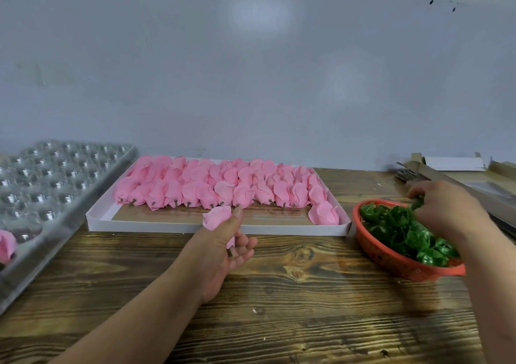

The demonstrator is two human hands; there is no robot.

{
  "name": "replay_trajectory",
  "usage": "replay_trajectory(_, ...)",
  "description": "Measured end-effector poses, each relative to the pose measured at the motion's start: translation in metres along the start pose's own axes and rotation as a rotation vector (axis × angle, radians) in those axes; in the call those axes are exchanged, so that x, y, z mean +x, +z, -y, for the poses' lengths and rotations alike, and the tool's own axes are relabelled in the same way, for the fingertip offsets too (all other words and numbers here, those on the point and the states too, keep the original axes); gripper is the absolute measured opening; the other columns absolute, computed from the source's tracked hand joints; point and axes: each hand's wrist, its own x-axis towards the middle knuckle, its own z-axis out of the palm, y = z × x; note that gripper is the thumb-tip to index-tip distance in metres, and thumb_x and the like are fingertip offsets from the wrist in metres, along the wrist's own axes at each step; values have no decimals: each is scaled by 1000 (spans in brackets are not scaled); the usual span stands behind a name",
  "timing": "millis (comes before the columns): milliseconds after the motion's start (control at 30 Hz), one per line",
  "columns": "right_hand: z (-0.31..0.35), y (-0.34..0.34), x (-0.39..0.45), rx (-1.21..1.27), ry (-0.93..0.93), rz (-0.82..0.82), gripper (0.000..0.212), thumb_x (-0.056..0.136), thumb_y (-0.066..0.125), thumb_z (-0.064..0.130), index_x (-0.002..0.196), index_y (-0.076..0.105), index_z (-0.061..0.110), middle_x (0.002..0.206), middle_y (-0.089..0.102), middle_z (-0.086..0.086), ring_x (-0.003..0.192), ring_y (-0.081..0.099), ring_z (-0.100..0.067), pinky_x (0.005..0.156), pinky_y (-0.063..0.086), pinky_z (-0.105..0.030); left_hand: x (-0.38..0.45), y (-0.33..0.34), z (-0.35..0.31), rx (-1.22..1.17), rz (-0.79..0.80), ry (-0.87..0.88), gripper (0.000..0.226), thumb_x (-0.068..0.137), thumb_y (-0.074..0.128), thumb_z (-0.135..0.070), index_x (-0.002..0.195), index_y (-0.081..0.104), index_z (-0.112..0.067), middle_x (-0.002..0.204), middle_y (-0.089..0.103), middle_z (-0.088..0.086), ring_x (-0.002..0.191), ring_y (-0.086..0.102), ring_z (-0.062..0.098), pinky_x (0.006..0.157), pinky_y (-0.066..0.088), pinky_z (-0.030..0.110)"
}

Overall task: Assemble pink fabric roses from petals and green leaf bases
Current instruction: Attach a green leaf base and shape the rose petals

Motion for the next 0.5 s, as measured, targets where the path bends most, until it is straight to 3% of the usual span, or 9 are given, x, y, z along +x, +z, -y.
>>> replay_trajectory(67,7,-4,-6,214,-74,-39,22,77,72,13,99,67,15,90,66,-5,66,57,-13,55,42,-26,-1,2,-1,-11,-13,-7,33,66,65,-41,70,53,-11,60,54,3,66,69,16,71,58,32)
replay_trajectory(133,28,-4,-21,607,-122,5,23,72,80,19,90,65,21,80,64,8,67,57,-2,52,40,-20,0,2,-1,-40,-26,-4,35,67,63,-44,71,52,-11,60,54,3,65,68,16,72,58,33)
replay_trajectory(167,41,-1,-30,831,-134,73,24,69,80,16,89,67,20,79,66,8,66,59,-2,52,42,-18,0,2,-1,-49,-23,6,35,69,61,-45,71,51,-11,60,55,3,65,69,17,71,58,34)
replay_trajectory(267,84,20,-58,1341,-151,376,38,61,75,9,98,68,9,78,70,-11,51,57,-11,44,43,-18,1,-2,0,-85,-4,33,38,71,58,-50,68,51,-13,60,59,2,71,72,17,72,56,35)
replay_trajectory(333,110,36,-73,1532,-99,586,45,56,72,6,101,67,5,80,68,-17,50,59,-14,42,46,-20,2,-4,1,-97,-4,43,39,70,57,-52,67,52,-14,62,65,2,78,73,17,77,53,37)
replay_trajectory(433,136,53,-94,1702,-17,825,40,57,68,-2,97,67,3,78,70,-16,57,67,-21,49,55,-22,4,-5,3,-115,-19,53,40,69,55,-56,60,54,-18,68,69,1,84,72,16,85,50,42)
replay_trajectory(500,146,61,-105,1752,29,889,39,57,68,-4,96,67,1,80,70,-18,60,69,-24,54,58,-24,4,-4,3,-152,-30,69,41,70,54,-58,53,56,-20,71,71,0,82,70,14,76,52,38)
